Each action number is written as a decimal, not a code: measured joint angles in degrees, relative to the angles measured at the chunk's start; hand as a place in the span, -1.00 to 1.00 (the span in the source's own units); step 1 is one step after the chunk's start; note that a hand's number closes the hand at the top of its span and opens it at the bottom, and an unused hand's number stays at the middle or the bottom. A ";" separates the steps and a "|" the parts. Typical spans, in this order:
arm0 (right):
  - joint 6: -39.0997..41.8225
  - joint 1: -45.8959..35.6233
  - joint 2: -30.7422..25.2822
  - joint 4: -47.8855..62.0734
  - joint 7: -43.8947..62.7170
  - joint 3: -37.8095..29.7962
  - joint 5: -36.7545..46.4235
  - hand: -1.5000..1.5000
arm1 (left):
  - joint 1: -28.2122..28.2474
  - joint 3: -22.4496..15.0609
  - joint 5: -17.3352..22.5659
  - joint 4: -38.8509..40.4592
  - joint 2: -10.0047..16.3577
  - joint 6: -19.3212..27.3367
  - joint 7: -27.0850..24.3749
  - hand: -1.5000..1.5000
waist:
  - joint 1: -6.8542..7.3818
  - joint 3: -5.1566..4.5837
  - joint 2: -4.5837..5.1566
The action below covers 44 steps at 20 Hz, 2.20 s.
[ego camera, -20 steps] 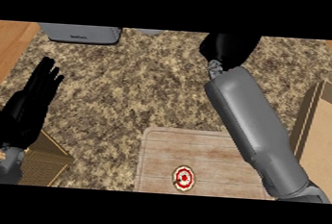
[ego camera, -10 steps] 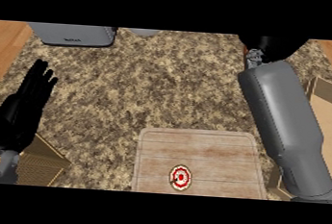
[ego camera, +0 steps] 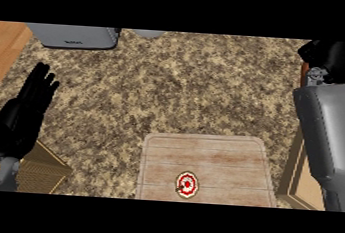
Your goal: Pick the sweet potato from the cutting board and place it in the cardboard box
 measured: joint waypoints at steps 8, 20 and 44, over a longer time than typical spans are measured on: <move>1.29 9.13 -5.51 -1.72 -4.58 -6.05 -2.94 1.00 | 0.17 0.21 0.34 -0.61 -0.38 -0.60 -0.59 0.00 | 0.35 -0.01 0.08; 8.76 19.52 -7.60 4.95 -11.80 -15.58 -15.22 -1.00 | -0.60 -0.11 0.57 -0.07 0.09 -0.53 0.07 0.00 | 0.55 -0.22 0.20; -29.74 28.64 -0.86 -25.67 -28.66 -26.79 -41.64 -1.00 | 0.54 -0.38 0.83 -1.19 -0.03 0.54 -0.56 0.00 | -0.09 -0.20 -0.17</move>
